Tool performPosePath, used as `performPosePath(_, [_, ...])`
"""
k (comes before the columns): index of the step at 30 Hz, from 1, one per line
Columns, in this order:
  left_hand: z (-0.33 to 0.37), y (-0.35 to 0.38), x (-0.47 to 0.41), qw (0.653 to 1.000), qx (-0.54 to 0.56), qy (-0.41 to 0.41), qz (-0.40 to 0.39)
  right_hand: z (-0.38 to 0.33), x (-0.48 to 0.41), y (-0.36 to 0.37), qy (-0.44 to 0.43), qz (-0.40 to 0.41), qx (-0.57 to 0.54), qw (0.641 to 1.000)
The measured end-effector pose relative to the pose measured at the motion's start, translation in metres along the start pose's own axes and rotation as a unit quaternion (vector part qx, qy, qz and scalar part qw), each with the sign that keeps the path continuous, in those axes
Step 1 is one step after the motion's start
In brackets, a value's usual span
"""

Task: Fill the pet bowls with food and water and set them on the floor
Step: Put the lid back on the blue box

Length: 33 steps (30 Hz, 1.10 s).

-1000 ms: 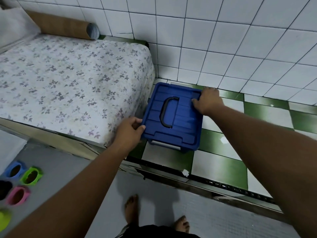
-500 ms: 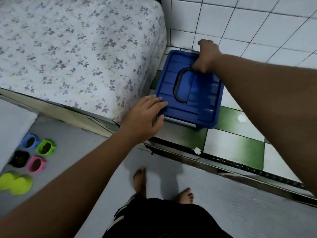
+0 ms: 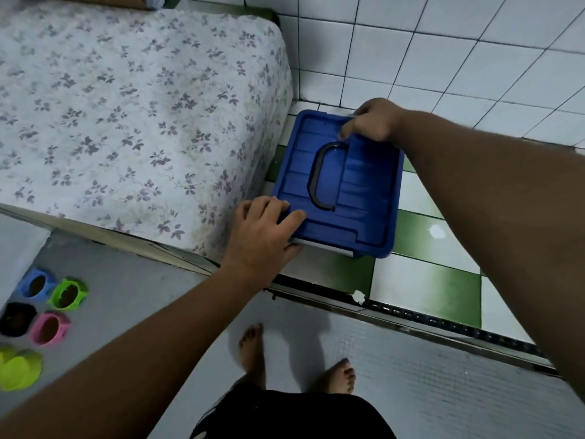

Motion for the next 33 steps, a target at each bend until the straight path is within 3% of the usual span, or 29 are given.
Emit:
performPosePath(6, [-0.001,0.001,0.001,1.0,0.0,0.015,-0.005,0.005,0.003,-0.01,-0.029,0.069,-0.079,0.994])
performPosePath(18, [0.012,-0.002,0.001,0.992,-0.018,0.122,0.002,0.002,0.007,-0.017,-0.055,0.141,-0.083,0.985])
performPosePath(28, [0.024,-0.008,0.001,0.983,-0.065,0.172,0.003,0.001,0.011,-0.015,-0.085,0.151,-0.061,0.983])
performPosePath(33, [0.016,-0.01,-0.003,0.991,-0.011,0.132,-0.007,-0.001,0.015,-0.014,-0.107,0.144,-0.057,0.982])
Point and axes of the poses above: each hand's wrist, its own x-axis away from the middle knuckle, its own y-axis out of the palm, z = x × y, the point moved 10 cm from there along -x, towards the middle knuckle, and after that the axes turned 3 degrees about z, right-handed, at the moved point
